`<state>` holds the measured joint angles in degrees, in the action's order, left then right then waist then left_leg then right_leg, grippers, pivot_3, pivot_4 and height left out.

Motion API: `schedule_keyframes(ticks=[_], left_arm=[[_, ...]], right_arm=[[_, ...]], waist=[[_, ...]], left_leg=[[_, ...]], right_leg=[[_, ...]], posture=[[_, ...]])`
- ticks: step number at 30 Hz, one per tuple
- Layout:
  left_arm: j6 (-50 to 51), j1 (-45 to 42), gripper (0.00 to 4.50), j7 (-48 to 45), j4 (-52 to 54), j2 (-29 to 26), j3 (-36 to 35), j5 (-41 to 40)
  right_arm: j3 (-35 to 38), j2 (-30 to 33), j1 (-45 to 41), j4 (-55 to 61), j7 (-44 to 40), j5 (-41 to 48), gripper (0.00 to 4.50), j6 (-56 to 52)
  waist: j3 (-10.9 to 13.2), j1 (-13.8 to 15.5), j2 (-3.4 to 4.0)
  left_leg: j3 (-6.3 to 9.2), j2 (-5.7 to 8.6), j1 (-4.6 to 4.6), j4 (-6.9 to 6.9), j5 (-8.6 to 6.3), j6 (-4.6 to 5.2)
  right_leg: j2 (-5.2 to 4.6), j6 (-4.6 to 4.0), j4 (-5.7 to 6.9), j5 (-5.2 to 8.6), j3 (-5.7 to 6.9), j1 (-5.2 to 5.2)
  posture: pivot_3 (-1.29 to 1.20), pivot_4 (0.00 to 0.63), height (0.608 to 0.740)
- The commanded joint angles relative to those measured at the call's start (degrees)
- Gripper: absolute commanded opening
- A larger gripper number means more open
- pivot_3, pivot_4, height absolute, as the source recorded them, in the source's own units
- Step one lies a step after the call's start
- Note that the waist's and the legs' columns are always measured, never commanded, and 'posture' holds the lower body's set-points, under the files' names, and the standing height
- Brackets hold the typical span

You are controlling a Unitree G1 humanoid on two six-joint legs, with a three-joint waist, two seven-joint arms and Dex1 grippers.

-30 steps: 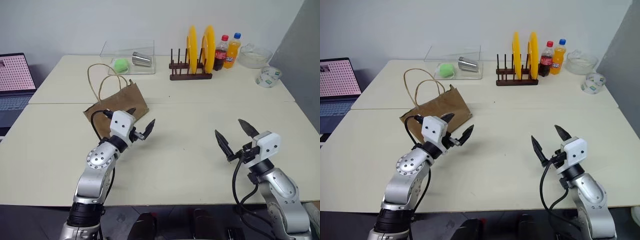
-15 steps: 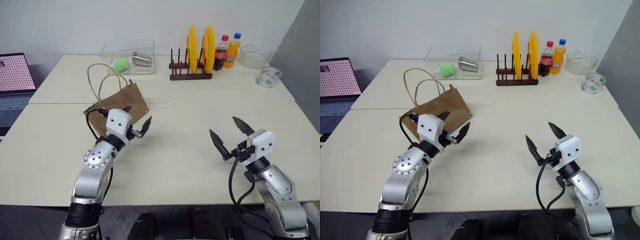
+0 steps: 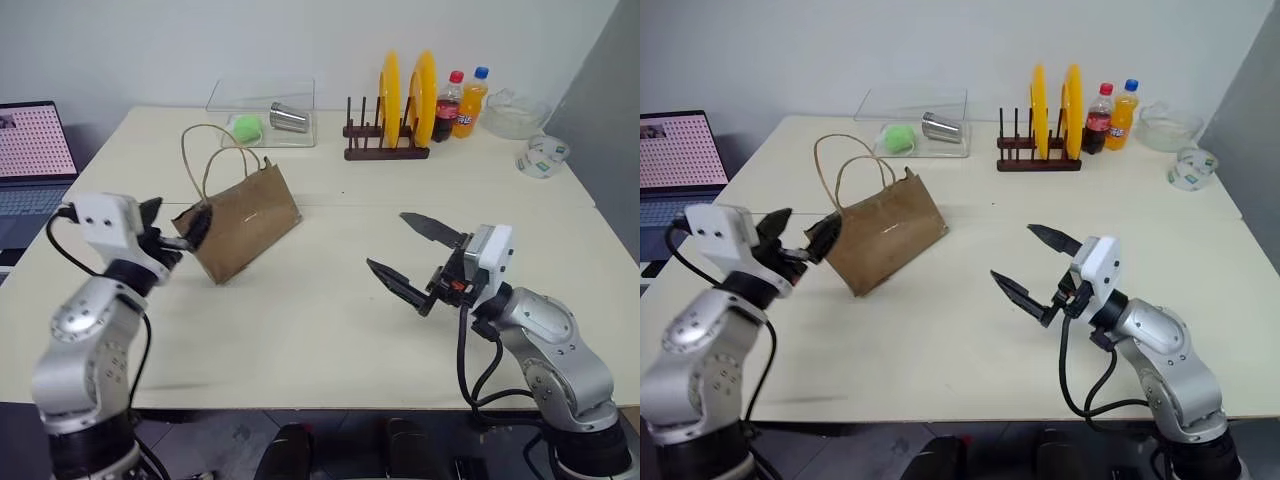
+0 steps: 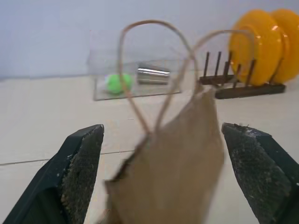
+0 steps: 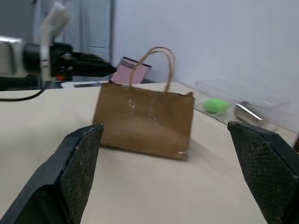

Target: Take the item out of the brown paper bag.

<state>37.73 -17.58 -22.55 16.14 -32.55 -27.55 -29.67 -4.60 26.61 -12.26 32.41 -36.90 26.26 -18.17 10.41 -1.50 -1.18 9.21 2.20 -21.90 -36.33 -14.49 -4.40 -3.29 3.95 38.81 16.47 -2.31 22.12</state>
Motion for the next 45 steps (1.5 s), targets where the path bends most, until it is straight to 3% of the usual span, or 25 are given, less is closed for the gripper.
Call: schedule_keyframes(ticks=[1, 9, 28, 41, 42, 45], left_arm=[[1.5, -4.7, 4.26, -5.8, -7.2, -5.2, -0.2, -2.4], [0.2, -16.9, 4.26, -18.0, -24.4, -12.2, 9.4, 0.3], [-14.1, -45.3, 4.26, -30.5, -61.8, -13.4, 17.9, 11.8], [-25.2, -54.3, 0.23, -36.4, -76.6, -12.6, 20.9, 19.2], [-26.1, -55.0, 0.01, -36.9, -77.4, -12.4, 20.9, 19.4], [-28.0, -57.2, 0.01, -38.4, -79.2, -11.7, 20.7, 19.9]], right_arm=[[-1.1, 1.0, -2.3, 2.3, -2.4, 2.5, 4.5, -2.2], [-2.7, 2.1, -5.7, 4.1, -4.3, 3.6, 4.5, -5.4], [-2.4, 2.7, -5.5, 6.5, -3.2, 2.9, 4.5, -7.3], [-1.8, 3.3, -4.8, 8.0, -2.5, 3.4, 4.5, -8.9], [-1.6, 3.4, -4.6, 8.3, -2.4, 3.4, 4.5, -9.1], [-1.1, 3.7, -3.6, 9.3, -1.7, 3.8, 4.5, -9.7]], waist=[[0.0, -0.2, 0.0], [0.0, -0.3, -0.02], [0.0, -0.6, -0.07], [0.1, -1.3, -0.1], [0.1, -1.3, -0.1], [0.1, -1.3, -0.12]], left_leg=[[-0.01, 0.01, 0.01, 0.0, 0.0, 0.0], [-0.01, -0.02, -0.02, 0.2, 0.0, -0.01], [-0.02, 0.0, -0.08, 0.19, 0.01, -0.01], [-0.01, 0.0, -0.09, 0.18, 0.01, -0.01], [-0.01, 0.0, -0.09, 0.18, 0.01, -0.01], [-0.01, 0.0, -0.11, 0.17, 0.01, -0.01]], right_leg=[[0.0, 0.0, -0.03, 0.0, -0.02, 0.0], [0.0, -0.08, -0.08, 0.0, -0.03, 0.15], [0.0, -0.07, -0.05, 0.01, -0.02, 0.2], [0.0, -0.05, 0.02, 0.02, -0.01, 0.21], [0.0, -0.05, 0.02, 0.02, -0.01, 0.22], [0.0, -0.04, 0.02, 0.02, 0.0, 0.21]], posture=[[0.0, 0.15, 0.74], [0.0, 0.15, 0.74], [0.0, 0.15, 0.74], [0.0, 0.15, 0.74], [0.0, 0.15, 0.74], [0.0, 0.15, 0.74]])
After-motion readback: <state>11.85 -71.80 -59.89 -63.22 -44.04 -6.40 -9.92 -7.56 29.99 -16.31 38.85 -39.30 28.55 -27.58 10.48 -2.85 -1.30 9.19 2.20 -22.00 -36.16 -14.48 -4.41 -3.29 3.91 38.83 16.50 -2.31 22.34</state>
